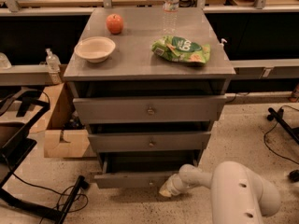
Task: Close bottom drawer
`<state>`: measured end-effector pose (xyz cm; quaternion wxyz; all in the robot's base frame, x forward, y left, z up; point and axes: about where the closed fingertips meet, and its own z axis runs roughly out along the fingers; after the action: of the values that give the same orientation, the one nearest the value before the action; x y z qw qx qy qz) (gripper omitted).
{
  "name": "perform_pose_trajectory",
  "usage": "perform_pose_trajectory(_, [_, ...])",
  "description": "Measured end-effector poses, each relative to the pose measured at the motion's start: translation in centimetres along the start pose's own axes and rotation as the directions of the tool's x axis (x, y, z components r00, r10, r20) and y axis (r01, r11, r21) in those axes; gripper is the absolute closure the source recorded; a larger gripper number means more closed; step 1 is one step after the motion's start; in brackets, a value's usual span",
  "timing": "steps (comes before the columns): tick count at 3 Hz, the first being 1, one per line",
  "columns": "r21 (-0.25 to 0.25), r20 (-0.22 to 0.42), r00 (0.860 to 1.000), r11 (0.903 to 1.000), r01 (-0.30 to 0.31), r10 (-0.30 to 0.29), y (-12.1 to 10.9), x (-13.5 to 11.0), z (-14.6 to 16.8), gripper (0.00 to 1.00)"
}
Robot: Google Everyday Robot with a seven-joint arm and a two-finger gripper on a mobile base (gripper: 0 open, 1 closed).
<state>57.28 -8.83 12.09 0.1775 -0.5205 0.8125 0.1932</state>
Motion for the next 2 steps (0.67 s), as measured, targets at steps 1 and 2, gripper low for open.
perform_pose_trajectory(1, [-0.001,0.012,0.999,0.999,0.045,-0.045,-2.95,-0.76,0.31,1.0])
perform_pose_trajectory(2, [-0.007,0.022,0.998,0.9986,0.053,-0.053,-3.4,-1.07,0.69,1.0])
